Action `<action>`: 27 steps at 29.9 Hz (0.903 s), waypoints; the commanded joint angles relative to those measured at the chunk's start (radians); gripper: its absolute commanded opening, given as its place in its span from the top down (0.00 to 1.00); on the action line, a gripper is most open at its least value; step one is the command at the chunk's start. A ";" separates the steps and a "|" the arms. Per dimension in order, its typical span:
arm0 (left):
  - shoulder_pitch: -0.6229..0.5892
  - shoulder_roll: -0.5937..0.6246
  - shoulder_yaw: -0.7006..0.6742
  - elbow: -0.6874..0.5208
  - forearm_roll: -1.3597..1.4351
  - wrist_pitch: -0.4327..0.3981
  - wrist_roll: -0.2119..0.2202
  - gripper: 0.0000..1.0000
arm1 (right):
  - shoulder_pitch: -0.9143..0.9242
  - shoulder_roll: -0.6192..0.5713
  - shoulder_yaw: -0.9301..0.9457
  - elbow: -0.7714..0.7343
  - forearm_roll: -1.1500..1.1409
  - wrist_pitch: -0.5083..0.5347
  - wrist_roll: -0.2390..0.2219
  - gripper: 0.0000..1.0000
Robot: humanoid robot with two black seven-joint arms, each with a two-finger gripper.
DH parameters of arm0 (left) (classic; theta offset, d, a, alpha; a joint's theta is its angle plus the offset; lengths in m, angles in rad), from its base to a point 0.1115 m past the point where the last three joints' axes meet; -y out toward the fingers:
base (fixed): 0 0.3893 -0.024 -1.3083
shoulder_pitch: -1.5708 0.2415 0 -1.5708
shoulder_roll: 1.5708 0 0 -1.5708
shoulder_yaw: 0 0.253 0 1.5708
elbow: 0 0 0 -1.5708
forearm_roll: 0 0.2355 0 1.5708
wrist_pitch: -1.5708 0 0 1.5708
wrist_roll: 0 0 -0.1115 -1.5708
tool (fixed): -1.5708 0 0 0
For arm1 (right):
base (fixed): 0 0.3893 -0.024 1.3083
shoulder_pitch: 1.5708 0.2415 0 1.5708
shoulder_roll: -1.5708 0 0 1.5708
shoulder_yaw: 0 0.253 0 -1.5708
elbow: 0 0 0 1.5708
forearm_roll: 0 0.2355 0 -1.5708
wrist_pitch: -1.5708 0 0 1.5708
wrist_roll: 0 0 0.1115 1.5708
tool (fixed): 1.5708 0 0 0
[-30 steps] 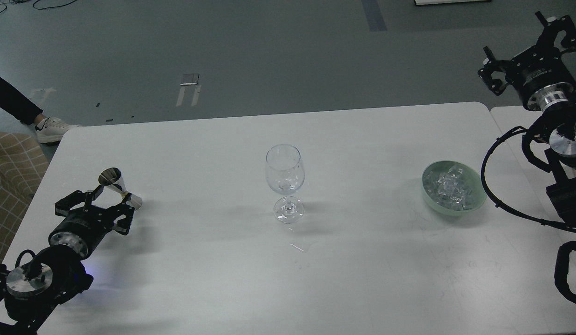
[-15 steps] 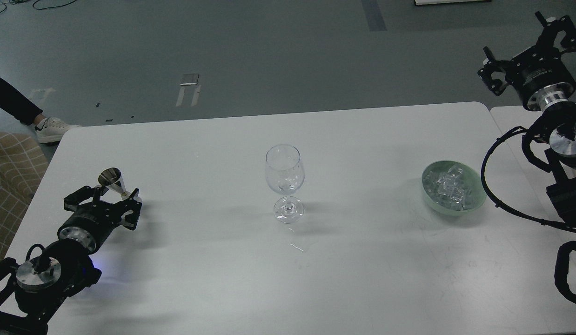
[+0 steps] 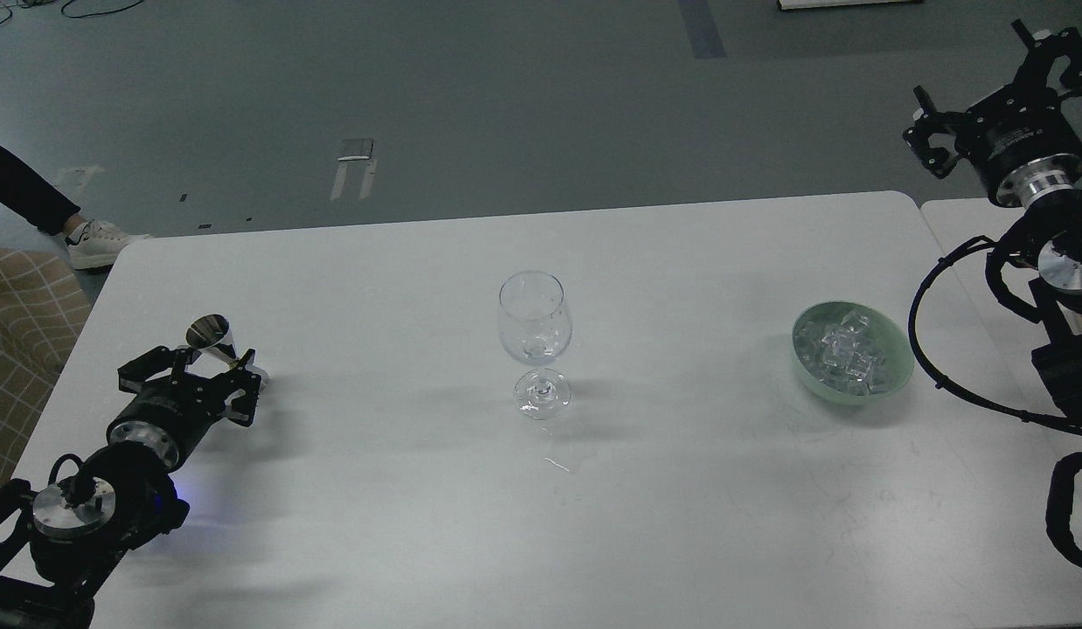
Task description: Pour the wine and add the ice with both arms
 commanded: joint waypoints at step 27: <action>-0.017 -0.036 0.002 0.025 0.001 -0.030 -0.002 0.48 | -0.008 -0.013 0.000 -0.001 0.000 0.000 0.000 0.00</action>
